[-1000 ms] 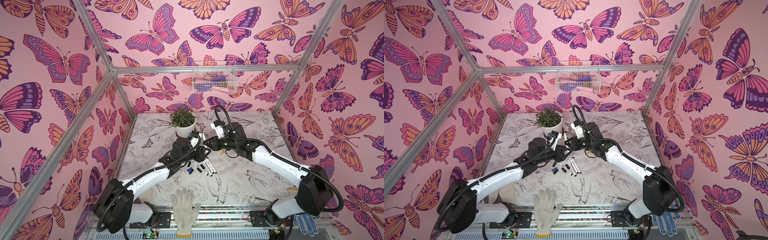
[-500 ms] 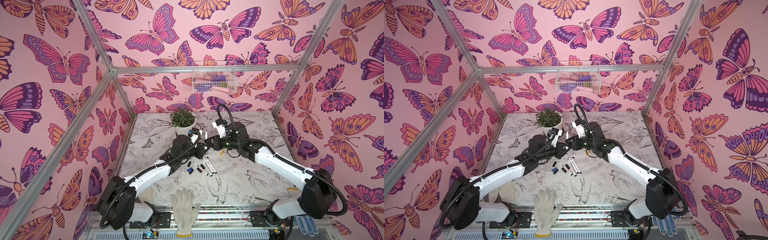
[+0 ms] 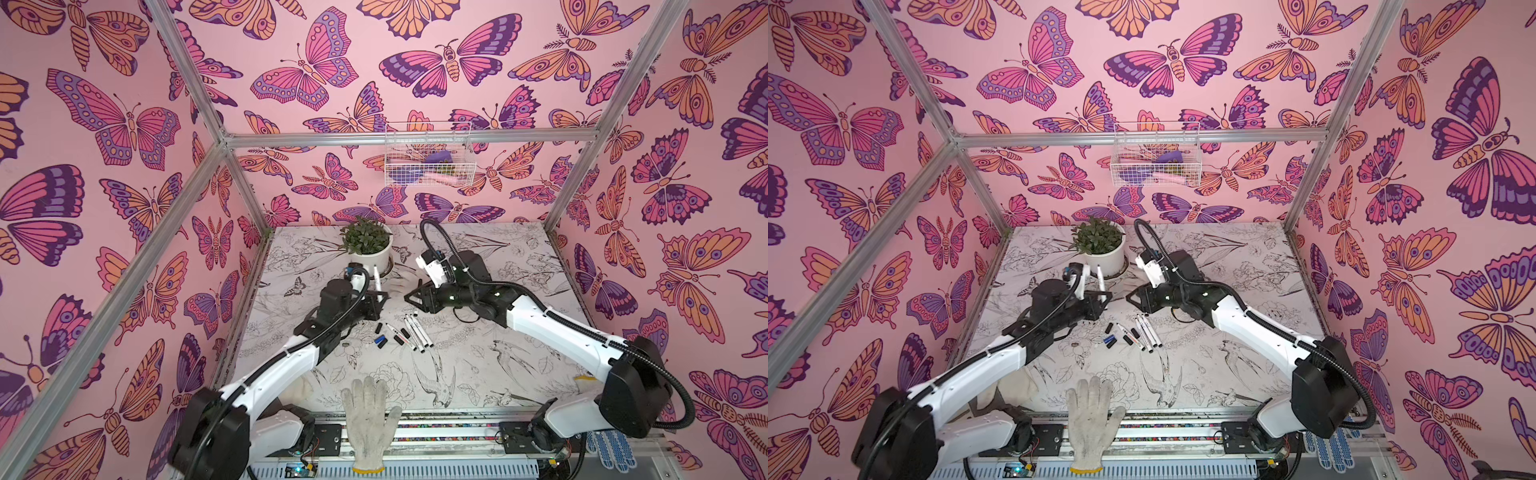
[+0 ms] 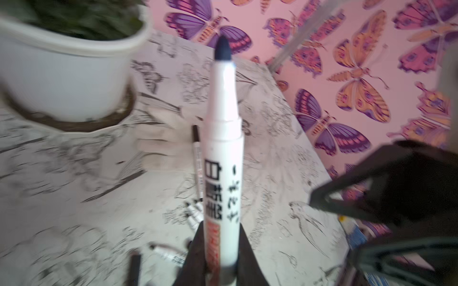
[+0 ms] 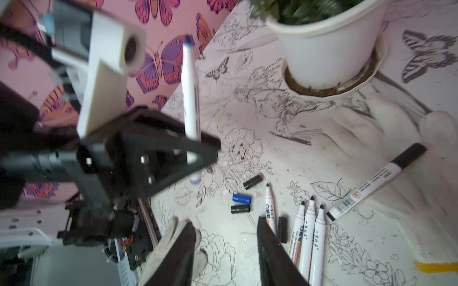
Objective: Insert pens into pen caps
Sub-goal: Pass a pen, then pick up the pen cap from the center of the table.
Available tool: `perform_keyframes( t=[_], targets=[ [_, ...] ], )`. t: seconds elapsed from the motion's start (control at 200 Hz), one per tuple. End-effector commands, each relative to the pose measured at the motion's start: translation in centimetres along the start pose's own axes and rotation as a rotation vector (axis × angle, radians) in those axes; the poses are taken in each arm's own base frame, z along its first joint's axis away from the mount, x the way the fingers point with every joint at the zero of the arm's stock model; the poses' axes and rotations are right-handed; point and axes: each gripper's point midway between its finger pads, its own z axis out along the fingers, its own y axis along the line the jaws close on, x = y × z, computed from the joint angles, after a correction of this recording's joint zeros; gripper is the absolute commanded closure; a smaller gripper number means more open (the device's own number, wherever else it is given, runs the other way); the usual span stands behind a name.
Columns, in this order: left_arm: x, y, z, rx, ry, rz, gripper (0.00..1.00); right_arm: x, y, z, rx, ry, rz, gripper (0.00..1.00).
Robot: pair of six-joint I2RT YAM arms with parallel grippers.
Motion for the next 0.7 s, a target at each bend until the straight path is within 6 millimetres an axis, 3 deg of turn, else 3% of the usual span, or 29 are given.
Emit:
perform_keyframes(
  t=[0.0,0.065,0.185,0.341,0.541,0.696],
  targets=[
    [2.2,7.1,-3.4,-0.316,-0.006,-0.090,1.00,7.4,0.7,3.5,0.012,0.287,-0.145,0.57],
    [2.5,8.9,-5.1,-0.394,-0.047,-0.150,1.00,9.9,0.7,5.4,0.030,0.396,-0.198,0.56],
    [2.9,10.7,-6.9,-0.462,-0.107,-0.249,1.00,11.2,0.7,8.5,0.041,0.521,-0.237,0.50],
    [2.8,10.3,-7.2,-0.445,-0.106,-0.259,1.00,11.7,0.2,11.2,0.075,0.588,-0.229,0.39],
    [2.3,9.7,-7.4,-0.430,-0.092,-0.219,1.00,12.0,-2.4,12.8,0.233,0.630,-0.216,0.36],
    [2.4,9.6,-7.5,-0.428,-0.091,-0.222,1.00,12.8,-2.8,14.0,0.260,0.667,-0.217,0.35]
  ],
)
